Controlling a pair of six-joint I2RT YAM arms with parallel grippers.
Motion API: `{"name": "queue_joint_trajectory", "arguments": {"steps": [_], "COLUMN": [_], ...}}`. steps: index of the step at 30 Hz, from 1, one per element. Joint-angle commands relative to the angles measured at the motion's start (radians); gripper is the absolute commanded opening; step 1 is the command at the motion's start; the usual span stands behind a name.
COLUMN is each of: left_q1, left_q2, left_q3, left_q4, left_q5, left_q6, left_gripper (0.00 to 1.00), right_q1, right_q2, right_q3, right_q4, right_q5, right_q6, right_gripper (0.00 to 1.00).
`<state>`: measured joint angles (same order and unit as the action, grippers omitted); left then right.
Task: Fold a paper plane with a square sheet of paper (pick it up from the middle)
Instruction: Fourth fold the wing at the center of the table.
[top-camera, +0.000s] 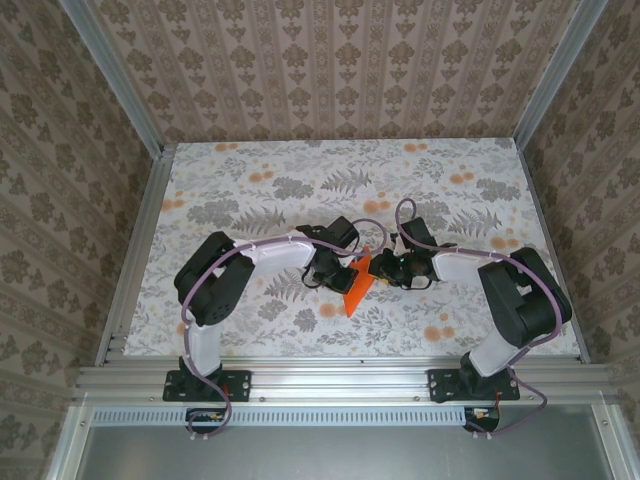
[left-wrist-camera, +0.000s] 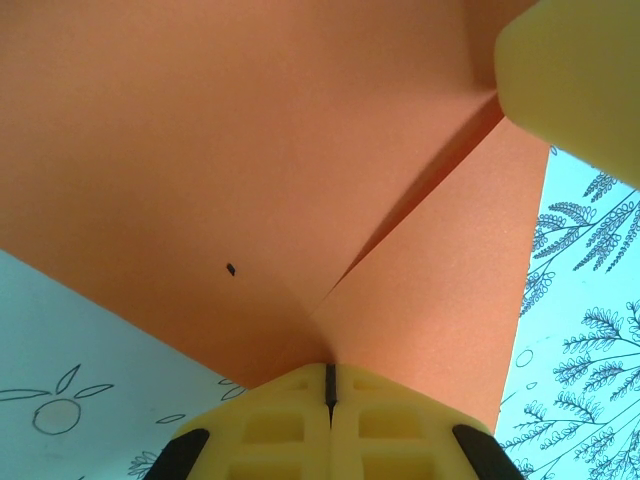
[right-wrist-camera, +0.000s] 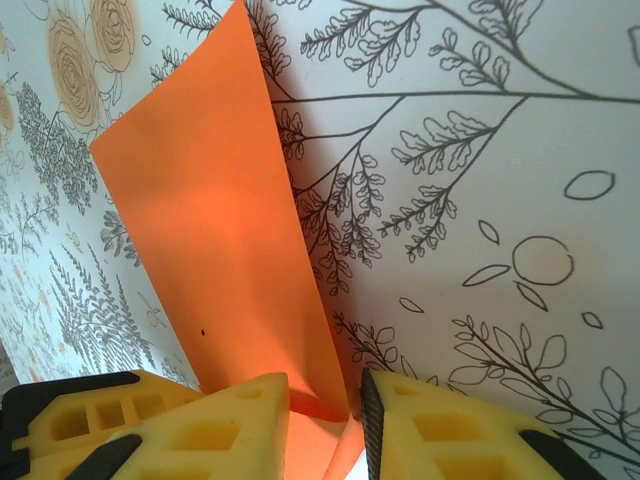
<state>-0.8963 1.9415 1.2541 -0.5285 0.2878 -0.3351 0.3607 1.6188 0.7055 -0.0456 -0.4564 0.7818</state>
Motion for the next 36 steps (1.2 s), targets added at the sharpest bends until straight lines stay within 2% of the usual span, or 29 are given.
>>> {"name": "queue_joint_trajectory", "arguments": {"steps": [1, 20, 36], "left_q1": [-0.004, -0.004, -0.004], "left_q2": [-0.01, -0.01, -0.01], "left_q3": [-0.013, -0.016, -0.018], "left_q4": [-0.048, -0.045, -0.045], "left_q5": [-0.019, -0.018, -0.019], "left_q6": [0.027, 0.027, 0.027], "left_gripper": [0.0, 0.0, 0.0], "right_q1": [0.006, 0.014, 0.029], "right_q2": [-0.012, -0.004, 0.013], "right_q3": [0.03, 0.063, 0.13], "right_q4": [-0.049, -0.073, -0.181], "right_q5": [0.006, -0.01, 0.028], "right_q6": [-0.027, -0.049, -0.113], "right_gripper": [0.27, 0.3, 0.33]}}
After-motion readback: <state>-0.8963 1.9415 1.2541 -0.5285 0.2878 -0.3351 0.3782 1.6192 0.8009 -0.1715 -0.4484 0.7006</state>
